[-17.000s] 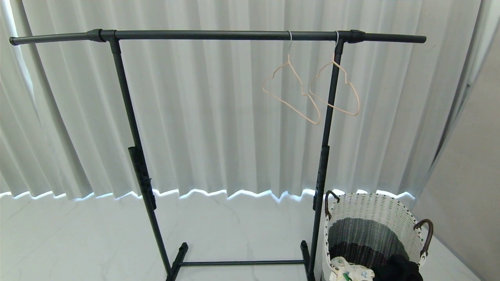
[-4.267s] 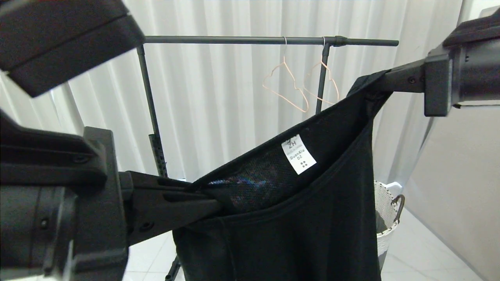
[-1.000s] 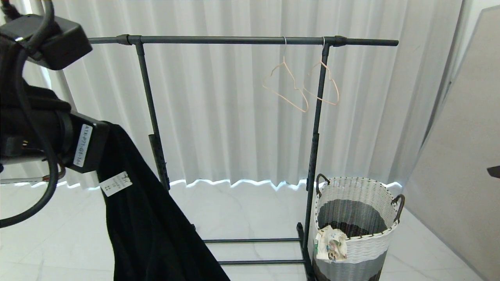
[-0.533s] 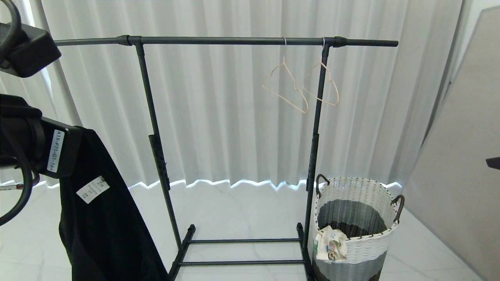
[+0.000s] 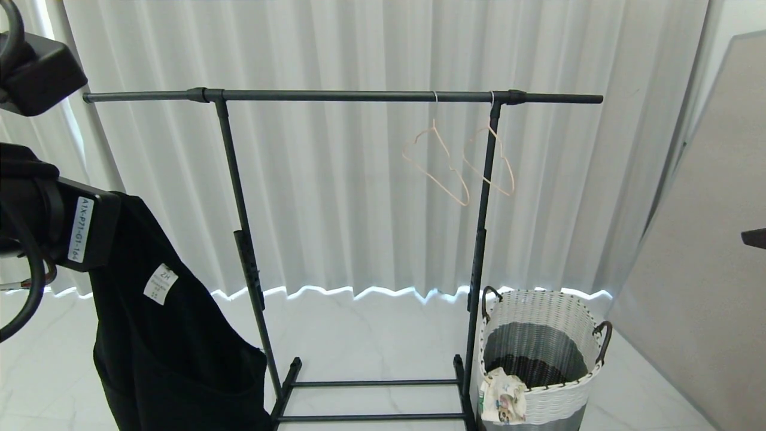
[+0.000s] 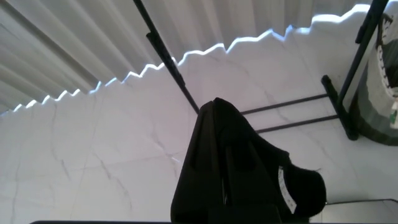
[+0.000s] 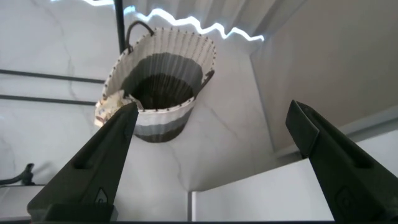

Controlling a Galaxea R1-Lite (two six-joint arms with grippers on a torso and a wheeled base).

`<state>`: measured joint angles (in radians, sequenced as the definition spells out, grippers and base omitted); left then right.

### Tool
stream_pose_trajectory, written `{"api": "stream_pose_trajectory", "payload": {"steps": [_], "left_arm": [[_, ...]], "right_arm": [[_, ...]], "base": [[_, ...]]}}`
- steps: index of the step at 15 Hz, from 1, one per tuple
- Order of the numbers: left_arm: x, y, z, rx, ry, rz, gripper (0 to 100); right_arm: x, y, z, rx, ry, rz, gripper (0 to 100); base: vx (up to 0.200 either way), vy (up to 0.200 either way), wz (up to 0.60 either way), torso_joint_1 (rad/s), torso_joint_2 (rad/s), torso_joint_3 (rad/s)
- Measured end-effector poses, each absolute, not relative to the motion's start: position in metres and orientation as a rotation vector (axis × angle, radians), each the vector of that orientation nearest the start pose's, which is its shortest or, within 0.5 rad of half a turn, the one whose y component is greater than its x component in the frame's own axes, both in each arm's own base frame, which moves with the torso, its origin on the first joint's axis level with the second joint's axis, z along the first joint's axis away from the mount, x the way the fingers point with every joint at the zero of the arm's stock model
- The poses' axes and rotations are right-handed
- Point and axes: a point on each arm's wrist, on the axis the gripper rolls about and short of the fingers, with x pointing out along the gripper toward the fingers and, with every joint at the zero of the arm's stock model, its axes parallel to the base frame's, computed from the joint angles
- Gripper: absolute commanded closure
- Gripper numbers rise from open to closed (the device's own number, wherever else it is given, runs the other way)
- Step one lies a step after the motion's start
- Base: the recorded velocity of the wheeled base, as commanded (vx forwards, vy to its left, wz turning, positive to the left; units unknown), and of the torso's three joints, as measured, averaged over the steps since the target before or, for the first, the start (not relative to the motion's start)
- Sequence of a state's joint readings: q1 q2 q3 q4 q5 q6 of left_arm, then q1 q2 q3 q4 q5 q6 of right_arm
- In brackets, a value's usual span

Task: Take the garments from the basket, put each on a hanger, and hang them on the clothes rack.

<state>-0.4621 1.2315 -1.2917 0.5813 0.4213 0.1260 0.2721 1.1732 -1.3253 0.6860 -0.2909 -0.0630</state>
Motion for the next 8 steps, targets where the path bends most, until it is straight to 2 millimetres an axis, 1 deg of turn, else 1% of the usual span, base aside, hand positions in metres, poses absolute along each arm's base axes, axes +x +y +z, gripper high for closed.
{"api": "stream_pose_trajectory", "payload": {"steps": [5,7,8], "left_arm": [[0.1471,-0.0629,0.3221,0.330,0.431,-0.067,100],[0.1472,-0.0630,0.3215,0.330,0.432,-0.068,100],[0.1472,-0.0630,0.3215,0.330,0.433,-0.067,100]], "right_arm": [[0.1298,0.0293,0.3260,-0.211,0.513,-0.005,0],[0.1299,0.0293,0.3258,-0.211,0.513,-0.005,0],[0.1300,0.0294,0.3259,-0.210,0.512,-0.004,0]], "base": [[0.000,0.000,0.00,0.194,-0.48,-0.285],[0.000,0.000,0.00,0.105,-0.25,-0.144],[0.000,0.200,0.00,0.041,-0.09,-0.061]]}}
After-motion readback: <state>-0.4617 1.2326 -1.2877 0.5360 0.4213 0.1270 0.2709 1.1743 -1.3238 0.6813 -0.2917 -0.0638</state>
